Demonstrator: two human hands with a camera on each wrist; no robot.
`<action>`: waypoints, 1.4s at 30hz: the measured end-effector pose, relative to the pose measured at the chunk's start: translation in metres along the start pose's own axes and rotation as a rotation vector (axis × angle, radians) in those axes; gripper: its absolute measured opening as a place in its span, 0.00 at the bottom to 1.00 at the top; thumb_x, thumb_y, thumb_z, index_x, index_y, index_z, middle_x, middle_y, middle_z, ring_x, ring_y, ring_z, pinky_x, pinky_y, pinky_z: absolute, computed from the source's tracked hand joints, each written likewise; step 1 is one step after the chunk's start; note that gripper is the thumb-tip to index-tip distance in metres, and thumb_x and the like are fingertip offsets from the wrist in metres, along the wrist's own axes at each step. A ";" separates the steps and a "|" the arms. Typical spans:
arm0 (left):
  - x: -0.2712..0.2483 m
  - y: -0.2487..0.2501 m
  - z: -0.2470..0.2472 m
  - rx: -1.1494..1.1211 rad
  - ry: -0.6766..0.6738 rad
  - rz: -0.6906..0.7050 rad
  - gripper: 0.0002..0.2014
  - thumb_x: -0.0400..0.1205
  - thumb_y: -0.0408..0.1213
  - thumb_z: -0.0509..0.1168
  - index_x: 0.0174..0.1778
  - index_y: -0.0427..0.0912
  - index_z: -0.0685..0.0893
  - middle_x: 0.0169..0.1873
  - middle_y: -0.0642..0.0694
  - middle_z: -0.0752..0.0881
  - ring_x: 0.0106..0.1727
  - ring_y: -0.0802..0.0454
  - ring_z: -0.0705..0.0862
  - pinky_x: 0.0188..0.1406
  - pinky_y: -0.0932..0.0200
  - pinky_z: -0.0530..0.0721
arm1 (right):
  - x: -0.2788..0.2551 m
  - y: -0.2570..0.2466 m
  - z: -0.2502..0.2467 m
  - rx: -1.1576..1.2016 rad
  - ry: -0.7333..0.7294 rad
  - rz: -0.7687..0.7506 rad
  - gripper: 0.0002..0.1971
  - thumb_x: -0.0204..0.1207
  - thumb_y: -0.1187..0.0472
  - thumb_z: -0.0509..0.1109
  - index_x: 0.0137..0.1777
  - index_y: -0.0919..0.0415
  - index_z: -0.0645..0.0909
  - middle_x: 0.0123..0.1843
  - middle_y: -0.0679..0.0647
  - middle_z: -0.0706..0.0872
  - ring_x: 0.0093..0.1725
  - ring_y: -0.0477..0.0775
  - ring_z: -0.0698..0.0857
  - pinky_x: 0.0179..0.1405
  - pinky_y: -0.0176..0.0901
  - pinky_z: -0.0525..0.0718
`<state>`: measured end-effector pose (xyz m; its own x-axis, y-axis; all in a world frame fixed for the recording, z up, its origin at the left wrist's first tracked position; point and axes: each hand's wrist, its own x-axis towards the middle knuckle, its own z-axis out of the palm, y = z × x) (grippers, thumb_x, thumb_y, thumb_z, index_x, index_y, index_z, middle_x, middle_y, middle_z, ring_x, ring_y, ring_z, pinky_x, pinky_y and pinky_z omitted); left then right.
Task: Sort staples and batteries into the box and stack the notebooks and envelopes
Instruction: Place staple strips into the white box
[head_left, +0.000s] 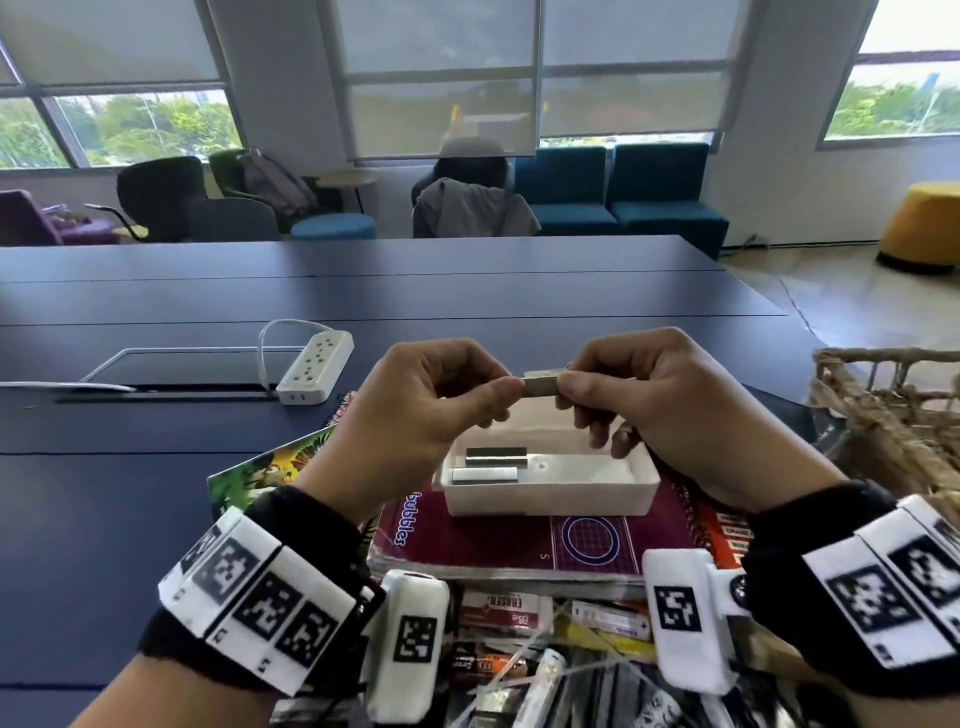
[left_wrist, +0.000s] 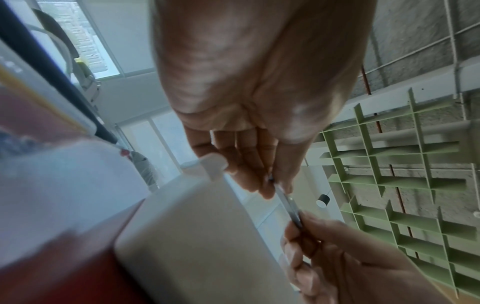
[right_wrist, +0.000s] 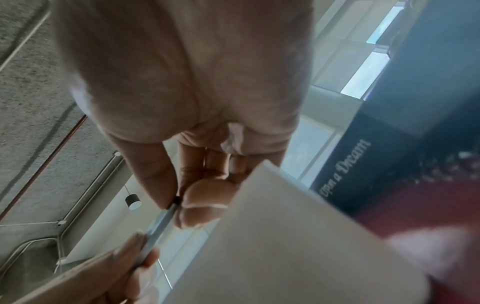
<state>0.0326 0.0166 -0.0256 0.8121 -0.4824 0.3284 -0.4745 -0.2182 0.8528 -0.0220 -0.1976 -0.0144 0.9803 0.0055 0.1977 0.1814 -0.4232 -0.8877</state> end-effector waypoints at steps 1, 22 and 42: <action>0.001 0.000 0.000 0.011 0.004 -0.002 0.08 0.80 0.44 0.74 0.45 0.44 0.91 0.36 0.47 0.92 0.40 0.50 0.89 0.45 0.60 0.87 | 0.000 0.000 0.001 0.005 0.010 0.002 0.12 0.82 0.60 0.74 0.39 0.64 0.89 0.32 0.58 0.87 0.30 0.54 0.84 0.27 0.39 0.80; -0.001 0.002 -0.001 0.588 -0.218 -0.097 0.15 0.84 0.31 0.65 0.56 0.54 0.93 0.18 0.77 0.76 0.26 0.73 0.78 0.26 0.75 0.69 | 0.003 0.005 0.012 -0.430 -0.021 0.085 0.12 0.74 0.62 0.74 0.31 0.67 0.84 0.22 0.42 0.80 0.21 0.44 0.77 0.21 0.40 0.82; -0.001 0.005 -0.001 0.526 -0.224 -0.095 0.17 0.84 0.28 0.62 0.55 0.56 0.89 0.45 0.61 0.92 0.40 0.69 0.86 0.38 0.74 0.77 | 0.004 0.001 0.009 -0.429 -0.073 0.147 0.13 0.82 0.58 0.74 0.36 0.62 0.88 0.26 0.52 0.86 0.22 0.45 0.84 0.22 0.33 0.78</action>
<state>0.0297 0.0171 -0.0216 0.7946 -0.5957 0.1173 -0.5549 -0.6341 0.5385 -0.0172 -0.1897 -0.0186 0.9989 -0.0255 0.0392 0.0060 -0.7612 -0.6485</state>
